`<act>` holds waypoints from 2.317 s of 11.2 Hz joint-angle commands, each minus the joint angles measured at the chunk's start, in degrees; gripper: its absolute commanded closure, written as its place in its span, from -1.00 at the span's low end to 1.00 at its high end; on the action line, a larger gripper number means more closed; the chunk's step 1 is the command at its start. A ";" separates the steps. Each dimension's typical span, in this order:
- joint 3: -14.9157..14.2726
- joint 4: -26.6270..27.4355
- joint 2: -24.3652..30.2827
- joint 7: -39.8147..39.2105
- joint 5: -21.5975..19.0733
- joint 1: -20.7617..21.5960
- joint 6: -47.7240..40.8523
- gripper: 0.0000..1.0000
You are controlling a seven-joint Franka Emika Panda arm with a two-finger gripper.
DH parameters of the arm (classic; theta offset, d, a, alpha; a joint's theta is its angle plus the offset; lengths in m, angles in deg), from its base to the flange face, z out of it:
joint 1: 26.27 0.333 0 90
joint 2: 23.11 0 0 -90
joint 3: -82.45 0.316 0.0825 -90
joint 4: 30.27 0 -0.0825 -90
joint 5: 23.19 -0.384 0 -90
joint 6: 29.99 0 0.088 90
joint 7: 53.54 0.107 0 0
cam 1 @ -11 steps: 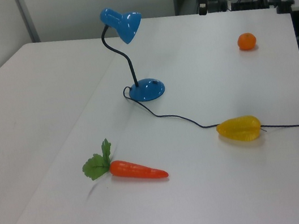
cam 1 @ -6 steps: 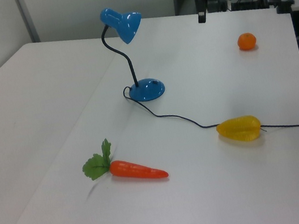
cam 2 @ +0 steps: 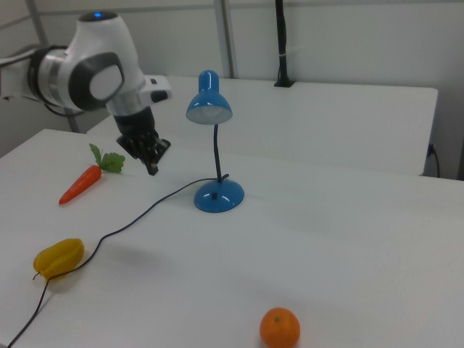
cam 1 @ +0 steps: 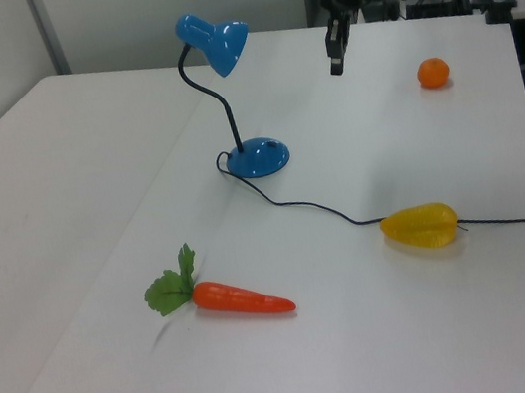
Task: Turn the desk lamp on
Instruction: 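Move the gripper over the blue lamp base and lower toward it, then press down on the switch on the blue lamp base with the gripper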
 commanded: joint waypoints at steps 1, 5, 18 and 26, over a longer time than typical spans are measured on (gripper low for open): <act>-1.69 1.03 -4.48 -1.13 -0.21 0.12 7.81 1.00; -1.78 1.03 -9.84 -1.13 -0.21 -0.58 18.96 1.00; -1.69 -0.28 -24.97 -1.04 0.32 -0.49 50.10 1.00; -1.60 -2.40 -27.69 -1.04 0.23 -0.49 53.19 1.00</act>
